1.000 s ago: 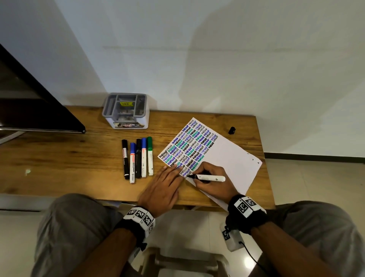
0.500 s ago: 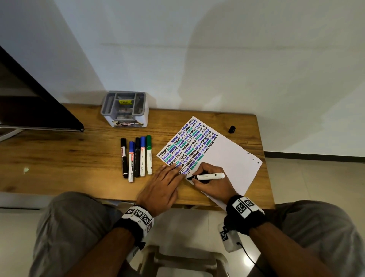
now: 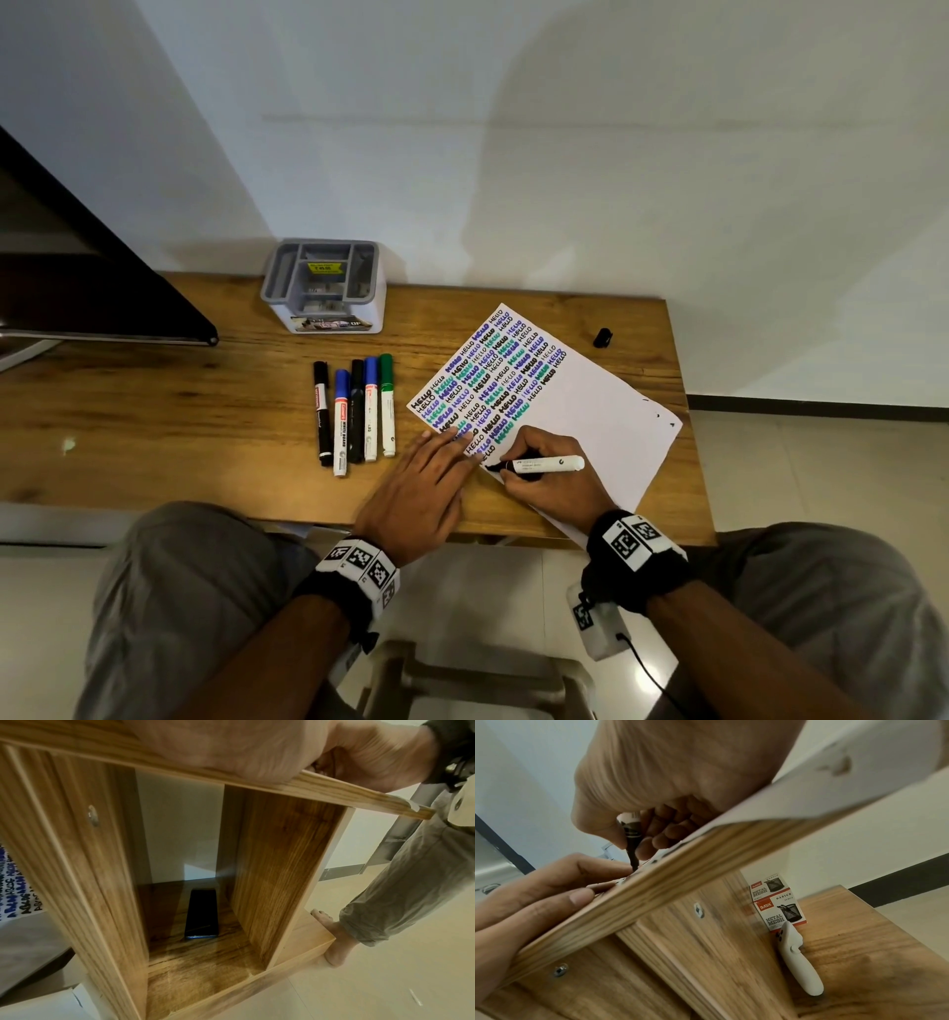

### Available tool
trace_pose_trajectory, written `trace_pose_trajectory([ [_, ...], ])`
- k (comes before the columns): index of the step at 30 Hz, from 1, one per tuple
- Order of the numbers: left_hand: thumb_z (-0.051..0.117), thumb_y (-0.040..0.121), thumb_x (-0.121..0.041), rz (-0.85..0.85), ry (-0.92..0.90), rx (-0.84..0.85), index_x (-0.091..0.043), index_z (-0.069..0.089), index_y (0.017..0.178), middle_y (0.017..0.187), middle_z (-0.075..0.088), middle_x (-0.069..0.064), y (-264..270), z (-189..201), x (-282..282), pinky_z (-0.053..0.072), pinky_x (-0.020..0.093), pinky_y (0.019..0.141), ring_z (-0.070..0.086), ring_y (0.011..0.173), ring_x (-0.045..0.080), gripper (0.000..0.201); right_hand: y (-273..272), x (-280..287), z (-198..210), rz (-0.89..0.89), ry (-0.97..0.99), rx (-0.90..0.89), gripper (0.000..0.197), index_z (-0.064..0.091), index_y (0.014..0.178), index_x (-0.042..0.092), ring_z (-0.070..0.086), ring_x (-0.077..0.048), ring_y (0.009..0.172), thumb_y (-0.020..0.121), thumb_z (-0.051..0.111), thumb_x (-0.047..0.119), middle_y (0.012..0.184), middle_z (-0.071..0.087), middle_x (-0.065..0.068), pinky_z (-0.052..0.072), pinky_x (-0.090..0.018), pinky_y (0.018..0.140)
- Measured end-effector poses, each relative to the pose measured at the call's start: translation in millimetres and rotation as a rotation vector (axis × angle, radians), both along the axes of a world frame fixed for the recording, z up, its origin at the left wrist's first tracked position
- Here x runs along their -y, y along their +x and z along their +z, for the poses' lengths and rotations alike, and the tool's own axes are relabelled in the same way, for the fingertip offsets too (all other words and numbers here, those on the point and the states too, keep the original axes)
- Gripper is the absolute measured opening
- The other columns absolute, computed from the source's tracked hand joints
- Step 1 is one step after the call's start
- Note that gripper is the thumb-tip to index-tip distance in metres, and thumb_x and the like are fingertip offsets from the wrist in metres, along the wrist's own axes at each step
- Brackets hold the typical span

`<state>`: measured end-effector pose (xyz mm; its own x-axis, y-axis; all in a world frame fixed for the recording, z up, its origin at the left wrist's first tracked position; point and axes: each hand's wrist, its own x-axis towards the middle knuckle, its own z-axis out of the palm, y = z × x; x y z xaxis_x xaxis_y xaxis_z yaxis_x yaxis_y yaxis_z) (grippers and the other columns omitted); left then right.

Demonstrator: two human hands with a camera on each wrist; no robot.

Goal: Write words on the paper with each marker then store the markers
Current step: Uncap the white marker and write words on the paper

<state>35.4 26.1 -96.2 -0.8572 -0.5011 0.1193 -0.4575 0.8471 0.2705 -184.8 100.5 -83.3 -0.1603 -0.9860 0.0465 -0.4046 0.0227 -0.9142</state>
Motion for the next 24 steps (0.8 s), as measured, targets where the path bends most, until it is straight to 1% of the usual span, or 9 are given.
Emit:
trace_pose_trajectory([
  [2,0.04,0.097,-0.03,0.0,-0.001,0.001,-0.016,0.05,0.14,0.15,0.045,0.008,-0.6,0.5,-0.3,0.027,0.048,0.119,0.034,0.144,0.024,0.046,-0.1,-0.6,0.9,-0.003,0.006,0.003,0.016,0.065,0.078,0.017,0.07,-0.012,0.079,0.077,0.08,0.012,0.079,0.072,0.012,0.059,-0.033,0.065],
  [3,0.04,0.097,-0.03,0.0,-0.002,0.002,-0.016,0.05,0.14,0.15,0.045,0.008,-0.7,0.7,-0.4,0.027,0.048,0.119,0.034,0.144,0.024,0.046,0.1,-0.7,1.1,-0.001,0.005,0.004,0.016,0.066,0.079,0.017,0.07,-0.012,0.079,0.077,0.081,0.013,0.08,0.072,0.012,0.059,-0.033,0.065],
  [5,0.04,0.097,-0.03,-0.001,-0.006,0.003,-0.016,0.05,0.14,0.15,0.046,0.008,-0.4,0.9,-0.5,0.027,0.048,0.119,0.034,0.144,0.024,0.046,0.5,-0.5,1.3,0.003,-0.002,-0.003,0.015,0.067,0.08,0.017,0.07,-0.01,0.08,0.077,0.081,0.014,0.081,0.072,0.014,0.057,-0.026,0.065],
  [8,0.04,0.097,-0.03,-0.002,-0.008,0.003,-0.016,0.05,0.139,0.149,0.046,0.007,0.2,0.3,-0.3,0.025,0.047,0.12,0.034,0.144,0.024,0.046,0.0,0.3,1.8,-0.011,-0.016,-0.001,0.015,0.067,0.081,0.013,0.069,-0.008,0.078,0.077,0.081,0.01,0.081,0.071,0.015,0.051,-0.016,0.065],
  [11,0.04,0.097,-0.031,-0.002,-0.007,0.004,-0.016,0.05,0.14,0.149,0.046,0.007,-0.2,-0.4,0.0,0.025,0.047,0.12,0.034,0.144,0.024,0.046,0.3,0.6,3.9,-0.012,-0.024,0.003,0.015,0.068,0.083,0.011,0.07,-0.008,0.081,0.078,0.081,0.008,0.084,0.072,0.014,0.052,-0.015,0.066],
  [15,0.04,0.097,-0.031,0.001,-0.007,0.007,-0.017,0.05,0.14,0.15,0.046,0.008,-0.1,-0.2,0.1,0.026,0.047,0.12,0.034,0.144,0.024,0.046,0.2,0.8,4.8,-0.018,-0.018,-0.007,0.016,0.066,0.081,0.01,0.068,-0.008,0.077,0.077,0.081,0.007,0.08,0.07,0.014,0.05,-0.014,0.065],
  [19,0.041,0.097,-0.03,-0.001,-0.009,-0.003,-0.017,0.05,0.14,0.15,0.046,0.008,0.5,-0.5,-0.1,0.027,0.048,0.119,0.034,0.144,0.024,0.046,1.1,0.7,7.3,-0.049,-0.05,-0.017,0.021,0.064,0.08,0.015,0.067,-0.001,0.074,0.078,0.08,0.002,0.077,0.069,0.024,0.048,-0.008,0.065],
  [21,0.042,0.097,-0.03,-0.004,-0.01,-0.002,-0.017,0.05,0.14,0.15,0.046,0.007,0.8,-1.2,-0.1,0.026,0.048,0.12,0.034,0.144,0.024,0.046,1.5,0.8,8.5,-0.047,-0.061,-0.016,0.019,0.066,0.082,0.014,0.068,-0.001,0.075,0.079,0.081,0.003,0.076,0.068,0.022,0.049,-0.009,0.066],
  [24,0.043,0.097,-0.03,-0.004,-0.015,0.003,-0.017,0.05,0.14,0.151,0.044,0.007,1.0,-1.6,0.7,0.025,0.047,0.12,0.033,0.144,0.023,0.046,1.1,0.3,7.9,-0.034,-0.049,0.0,0.016,0.067,0.083,0.01,0.069,-0.004,0.077,0.078,0.082,0.004,0.08,0.07,0.018,0.05,-0.012,0.066],
])
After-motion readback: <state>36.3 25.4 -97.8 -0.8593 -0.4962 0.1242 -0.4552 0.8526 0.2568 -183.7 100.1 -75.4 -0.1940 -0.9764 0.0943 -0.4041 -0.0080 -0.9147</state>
